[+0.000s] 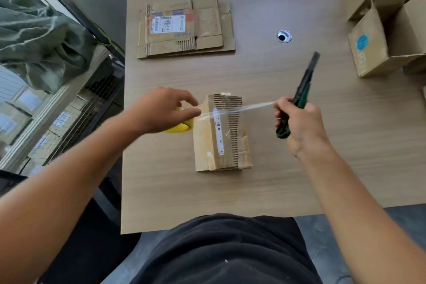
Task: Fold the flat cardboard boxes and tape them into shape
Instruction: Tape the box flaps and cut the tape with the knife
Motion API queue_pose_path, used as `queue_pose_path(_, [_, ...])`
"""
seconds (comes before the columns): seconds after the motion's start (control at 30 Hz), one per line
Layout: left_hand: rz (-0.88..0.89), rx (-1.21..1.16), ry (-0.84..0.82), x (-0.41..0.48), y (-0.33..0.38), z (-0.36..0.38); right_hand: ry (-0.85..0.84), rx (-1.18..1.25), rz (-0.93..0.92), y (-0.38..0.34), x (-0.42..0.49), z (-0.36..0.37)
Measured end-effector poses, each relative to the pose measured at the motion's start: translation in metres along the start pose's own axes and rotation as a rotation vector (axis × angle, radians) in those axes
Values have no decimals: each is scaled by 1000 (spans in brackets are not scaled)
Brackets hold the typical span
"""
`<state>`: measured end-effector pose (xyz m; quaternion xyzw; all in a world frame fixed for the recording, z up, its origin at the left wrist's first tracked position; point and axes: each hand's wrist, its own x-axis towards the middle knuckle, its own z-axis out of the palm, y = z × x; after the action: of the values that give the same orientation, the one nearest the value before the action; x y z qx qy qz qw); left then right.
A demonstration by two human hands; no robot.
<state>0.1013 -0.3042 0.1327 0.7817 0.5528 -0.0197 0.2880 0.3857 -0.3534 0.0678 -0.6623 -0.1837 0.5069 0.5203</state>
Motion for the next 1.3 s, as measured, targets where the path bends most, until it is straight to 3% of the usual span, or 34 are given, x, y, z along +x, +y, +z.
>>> queue_pose_path(0.1, [-7,116,-101,29,-21,-16,-51,-74,33,10,28,9])
queue_pose_path(0.3, [-24,256,-156,105,-53,18,14,-151,243,51,74,44])
queue_pose_path(0.5, [-189,-9,-165,118,-78,58,-41,-150,413,79,96,61])
queue_pose_path(0.67, [-271,-224,-92,118,-82,81,-186,-273,434,82,101,66])
queue_pose_path(0.77, [-314,-293,-93,118,-83,82,-217,-438,330,76,100,65])
queue_pose_path(0.87, [-323,-255,-93,118,-81,86,-122,-736,-41,55,97,60])
queue_pose_path(0.97, [-342,-205,-58,118,-75,89,-279,-855,-303,34,69,72])
queue_pose_path(1.1, [-340,-225,-71,114,-66,88,-608,-1221,-215,50,30,94])
queue_pose_path(1.3, [-350,-328,-80,91,-73,89,-523,-1335,-207,66,13,107])
